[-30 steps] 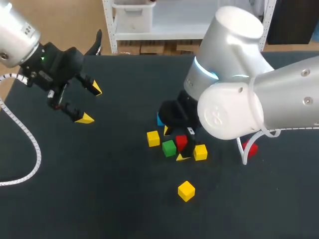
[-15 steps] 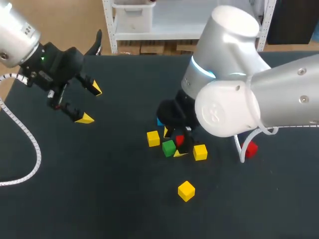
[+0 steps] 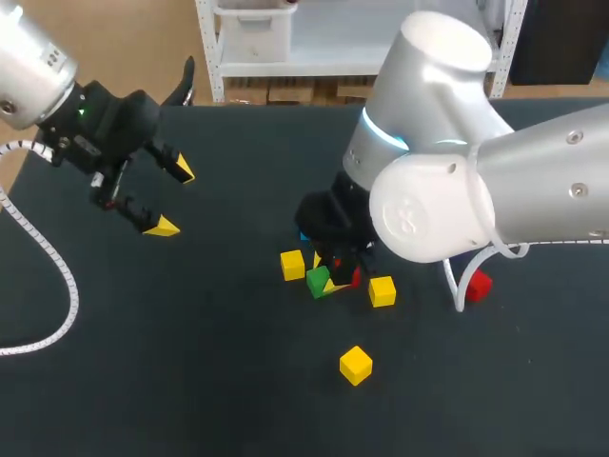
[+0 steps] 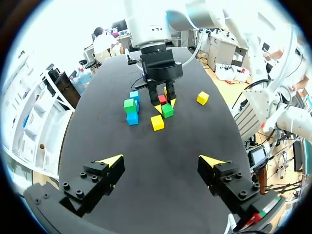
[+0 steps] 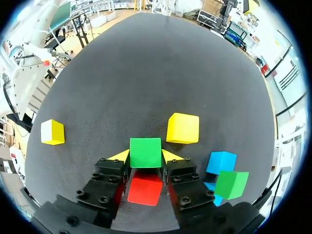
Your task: Place the blue cubes, place green cubes on the blue cubes, place the yellow cubes on the green cubes, then place the red cubes on the yellow cubes, and place purple cube on the red cubes.
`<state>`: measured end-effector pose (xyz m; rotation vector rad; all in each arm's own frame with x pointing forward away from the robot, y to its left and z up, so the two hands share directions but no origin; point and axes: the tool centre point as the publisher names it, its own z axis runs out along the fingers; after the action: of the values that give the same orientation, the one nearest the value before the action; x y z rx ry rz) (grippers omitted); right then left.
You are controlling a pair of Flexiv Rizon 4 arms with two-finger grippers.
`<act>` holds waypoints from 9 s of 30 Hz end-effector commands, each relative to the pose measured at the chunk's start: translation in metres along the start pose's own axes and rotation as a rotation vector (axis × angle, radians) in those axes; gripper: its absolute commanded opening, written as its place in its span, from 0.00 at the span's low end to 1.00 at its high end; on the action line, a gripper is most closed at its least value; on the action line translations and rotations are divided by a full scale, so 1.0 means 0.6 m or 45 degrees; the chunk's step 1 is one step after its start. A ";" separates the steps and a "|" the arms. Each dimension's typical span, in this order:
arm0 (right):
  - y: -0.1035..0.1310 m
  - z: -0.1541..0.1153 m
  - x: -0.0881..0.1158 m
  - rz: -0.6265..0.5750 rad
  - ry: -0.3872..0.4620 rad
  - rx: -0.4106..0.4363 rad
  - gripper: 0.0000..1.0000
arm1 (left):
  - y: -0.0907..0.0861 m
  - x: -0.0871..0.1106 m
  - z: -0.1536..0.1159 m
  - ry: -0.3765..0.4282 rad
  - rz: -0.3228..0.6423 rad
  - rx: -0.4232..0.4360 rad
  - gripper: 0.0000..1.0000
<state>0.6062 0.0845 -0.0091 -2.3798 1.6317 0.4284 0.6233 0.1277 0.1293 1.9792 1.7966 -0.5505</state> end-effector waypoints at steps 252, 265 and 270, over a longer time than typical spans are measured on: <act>-0.039 -0.226 0.242 0.532 -0.079 0.210 1.00 | 0.002 0.001 0.000 -0.001 0.003 0.001 1.00; 0.010 -0.273 0.319 0.477 -0.209 0.299 1.00 | 0.002 0.001 0.000 -0.001 0.003 0.001 1.00; 0.027 -0.274 0.341 0.514 -0.272 0.342 1.00 | 0.002 0.001 0.000 -0.001 0.003 0.001 1.00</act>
<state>0.6903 -0.1464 0.0706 -1.8198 1.9823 0.4546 0.6233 0.1277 0.1292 1.9790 1.7967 -0.5505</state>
